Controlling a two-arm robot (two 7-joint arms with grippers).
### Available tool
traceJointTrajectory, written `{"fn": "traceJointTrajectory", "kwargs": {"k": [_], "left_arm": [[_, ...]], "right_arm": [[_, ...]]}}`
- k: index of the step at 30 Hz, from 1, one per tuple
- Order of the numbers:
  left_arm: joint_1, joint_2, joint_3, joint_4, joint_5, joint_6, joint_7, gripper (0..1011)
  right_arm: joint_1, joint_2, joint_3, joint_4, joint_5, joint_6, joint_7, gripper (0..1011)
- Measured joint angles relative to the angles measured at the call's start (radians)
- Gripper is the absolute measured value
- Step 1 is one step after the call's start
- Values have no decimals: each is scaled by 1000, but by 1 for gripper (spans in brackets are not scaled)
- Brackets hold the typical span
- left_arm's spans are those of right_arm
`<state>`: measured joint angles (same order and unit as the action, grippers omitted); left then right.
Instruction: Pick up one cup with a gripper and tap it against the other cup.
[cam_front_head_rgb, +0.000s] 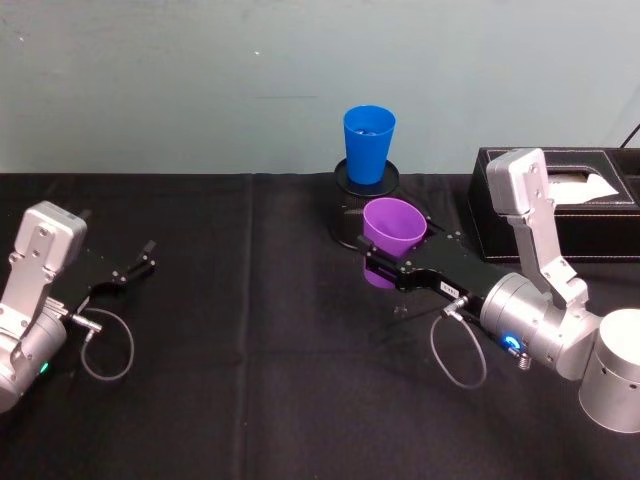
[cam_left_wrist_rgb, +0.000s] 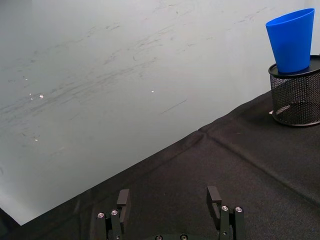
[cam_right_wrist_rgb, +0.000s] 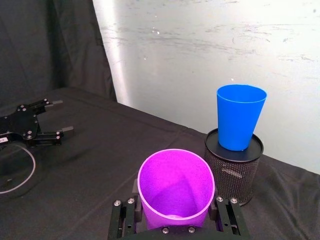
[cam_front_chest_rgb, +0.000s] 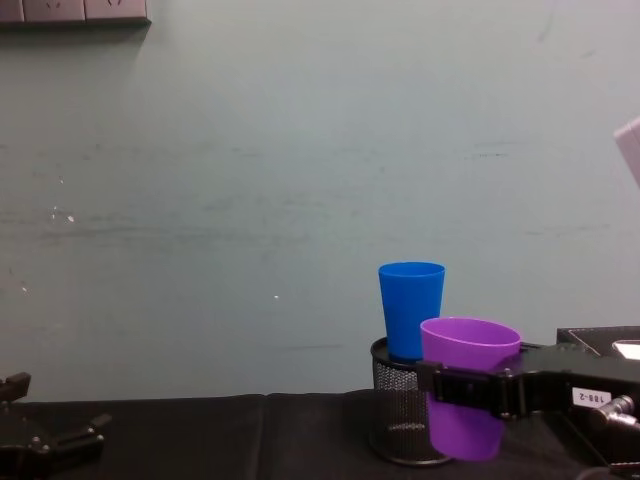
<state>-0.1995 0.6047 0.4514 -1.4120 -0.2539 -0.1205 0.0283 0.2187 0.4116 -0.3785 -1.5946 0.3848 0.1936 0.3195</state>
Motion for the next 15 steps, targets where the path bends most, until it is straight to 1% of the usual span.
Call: {"fn": "traceJointTrajectory", "kwargs": {"k": [15], "left_arm": [[0, 0, 0, 0, 0, 0, 0, 1000]], "right_arm": [[0, 0, 0, 0, 0, 0, 0, 720]]}}
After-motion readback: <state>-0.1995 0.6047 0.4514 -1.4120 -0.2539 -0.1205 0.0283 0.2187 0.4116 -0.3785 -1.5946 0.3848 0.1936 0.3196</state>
